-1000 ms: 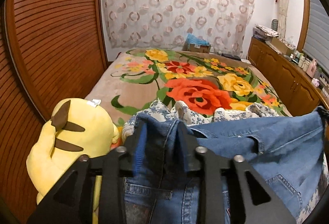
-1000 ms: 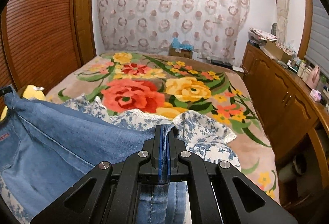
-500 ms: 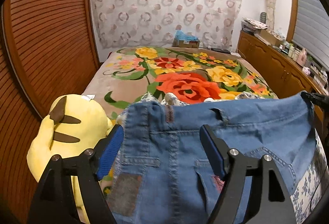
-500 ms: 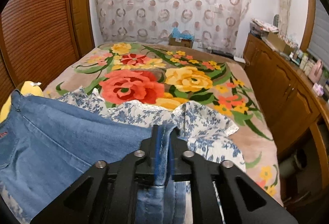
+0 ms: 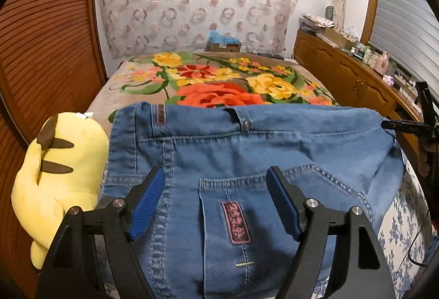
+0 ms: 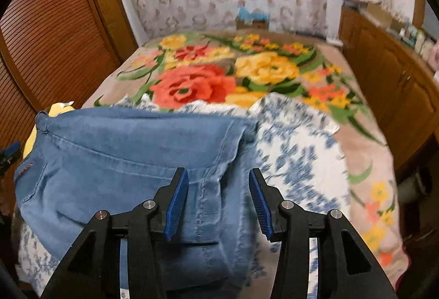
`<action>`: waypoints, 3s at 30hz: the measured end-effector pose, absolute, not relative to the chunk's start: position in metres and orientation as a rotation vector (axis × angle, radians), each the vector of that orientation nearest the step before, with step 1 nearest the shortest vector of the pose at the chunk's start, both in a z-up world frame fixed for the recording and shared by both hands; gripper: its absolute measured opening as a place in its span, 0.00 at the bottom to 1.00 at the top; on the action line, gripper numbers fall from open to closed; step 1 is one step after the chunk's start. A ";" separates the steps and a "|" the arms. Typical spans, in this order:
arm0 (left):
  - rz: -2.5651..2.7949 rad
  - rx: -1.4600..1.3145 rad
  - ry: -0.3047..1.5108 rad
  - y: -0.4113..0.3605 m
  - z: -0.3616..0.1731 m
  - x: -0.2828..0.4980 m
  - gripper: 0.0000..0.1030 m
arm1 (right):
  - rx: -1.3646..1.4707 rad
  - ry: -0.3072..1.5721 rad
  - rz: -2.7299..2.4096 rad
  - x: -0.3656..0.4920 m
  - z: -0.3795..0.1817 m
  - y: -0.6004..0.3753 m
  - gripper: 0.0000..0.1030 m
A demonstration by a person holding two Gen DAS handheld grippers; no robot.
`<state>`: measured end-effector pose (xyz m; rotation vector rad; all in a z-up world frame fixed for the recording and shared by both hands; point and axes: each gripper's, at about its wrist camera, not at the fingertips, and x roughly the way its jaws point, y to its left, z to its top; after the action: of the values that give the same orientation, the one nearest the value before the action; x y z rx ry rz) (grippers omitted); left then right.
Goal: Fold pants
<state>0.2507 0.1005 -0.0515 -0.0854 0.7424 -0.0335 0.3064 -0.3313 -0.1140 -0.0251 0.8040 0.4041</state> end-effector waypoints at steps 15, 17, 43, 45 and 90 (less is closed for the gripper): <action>0.006 -0.102 0.730 0.111 -0.051 0.241 0.75 | -0.035 0.587 0.367 0.347 -0.042 -0.329 0.04; 0.007 -0.104 0.729 0.112 -0.051 0.239 0.75 | -0.030 0.580 0.332 0.357 -0.037 -0.328 0.05; -0.079 -0.049 0.693 0.066 -0.049 0.210 0.75 | -0.076 0.828 0.314 0.255 -0.047 -0.347 0.38; -0.087 -0.049 0.698 0.062 -0.051 0.207 0.75 | -0.048 0.846 0.309 0.257 -0.047 -0.348 0.38; 0.205 -0.109 0.739 0.169 -0.070 0.175 0.75 | -0.047 0.825 0.236 0.192 -0.065 -0.332 0.45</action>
<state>0.1750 0.1685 -0.0704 -0.1092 0.7390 0.2048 0.1924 -0.3323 -0.0649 -0.0472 0.8255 0.2357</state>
